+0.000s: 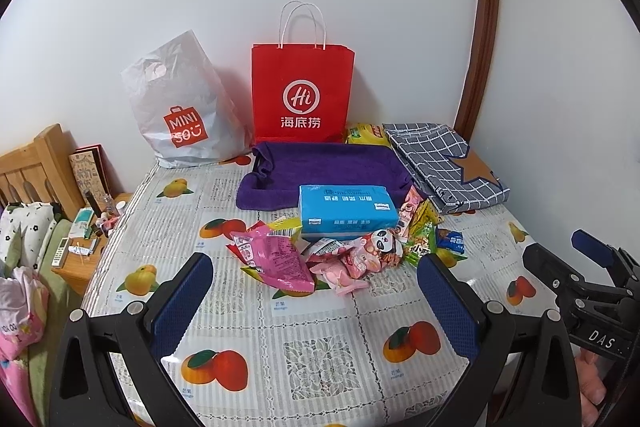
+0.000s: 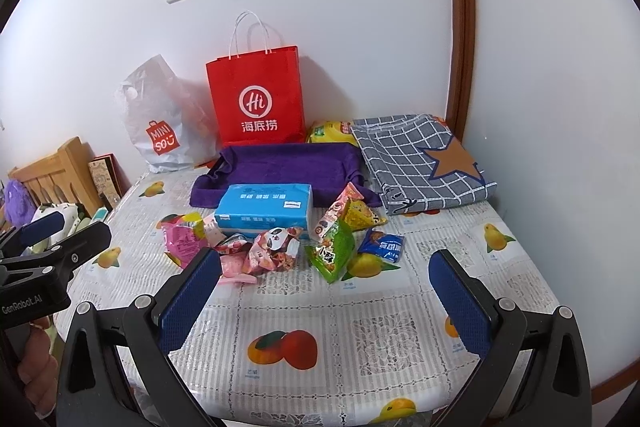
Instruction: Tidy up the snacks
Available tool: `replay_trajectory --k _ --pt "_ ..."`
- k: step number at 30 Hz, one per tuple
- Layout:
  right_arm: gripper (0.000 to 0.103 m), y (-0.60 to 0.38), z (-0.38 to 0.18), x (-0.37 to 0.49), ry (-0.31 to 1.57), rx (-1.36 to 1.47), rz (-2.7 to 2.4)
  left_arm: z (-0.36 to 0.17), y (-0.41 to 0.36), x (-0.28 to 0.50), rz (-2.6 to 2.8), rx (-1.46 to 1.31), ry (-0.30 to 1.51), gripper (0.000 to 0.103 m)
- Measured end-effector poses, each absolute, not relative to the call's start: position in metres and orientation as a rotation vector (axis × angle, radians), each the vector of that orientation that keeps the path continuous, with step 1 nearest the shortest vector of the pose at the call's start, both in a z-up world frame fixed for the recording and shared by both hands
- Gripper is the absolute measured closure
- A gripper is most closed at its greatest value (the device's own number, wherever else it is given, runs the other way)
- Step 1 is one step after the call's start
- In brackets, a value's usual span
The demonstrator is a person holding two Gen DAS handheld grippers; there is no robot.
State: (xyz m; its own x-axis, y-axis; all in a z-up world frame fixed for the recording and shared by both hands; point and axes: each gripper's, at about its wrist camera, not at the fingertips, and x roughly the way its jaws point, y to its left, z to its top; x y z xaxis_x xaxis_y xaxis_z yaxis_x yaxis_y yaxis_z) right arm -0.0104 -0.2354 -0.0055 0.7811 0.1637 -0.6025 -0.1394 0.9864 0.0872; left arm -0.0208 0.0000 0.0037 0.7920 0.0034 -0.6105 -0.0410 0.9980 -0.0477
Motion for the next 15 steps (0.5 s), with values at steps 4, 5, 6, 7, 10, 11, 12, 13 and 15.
replay_trajectory --k 4,5,6,7,10,11,12,13,15 --pt "0.0 -0.2369 -0.0063 -0.0093 0.661 0.045 0.155 0.0051 -0.0002 -0.0205 0.043 -0.059 0.647 0.001" --pt "0.0 -0.2364 -0.006 -0.0096 0.659 0.04 0.146 0.0058 -0.0001 -0.0206 0.049 -0.057 0.643 0.001" --pt "0.0 -0.2356 -0.0054 -0.0097 0.657 0.032 0.137 0.0061 0.0 -0.0205 0.055 -0.056 0.643 0.001" --pt "0.0 -0.2349 -0.0044 -0.0092 0.658 0.026 0.133 0.0064 0.0007 -0.0202 0.061 -0.058 0.645 0.001" --pt "0.0 -0.2343 -0.0032 -0.0091 0.66 0.025 0.137 0.0068 0.0039 -0.0194 0.069 -0.071 0.649 0.001" --pt "0.0 -0.2341 -0.0024 -0.0093 0.658 0.029 0.138 0.0065 0.0046 -0.0196 0.069 -0.074 0.65 0.001" --pt "0.0 -0.2346 -0.002 -0.0097 0.655 0.034 0.138 0.0062 0.0054 -0.0195 0.066 -0.078 0.65 0.001" --pt "0.0 -0.2349 -0.0014 -0.0101 0.652 0.037 0.134 0.006 0.0061 -0.0195 0.063 -0.08 0.651 0.001" --pt "0.0 -0.2335 -0.0001 -0.0105 0.647 0.025 0.114 0.0056 0.007 -0.0202 0.06 -0.083 0.648 0.001"
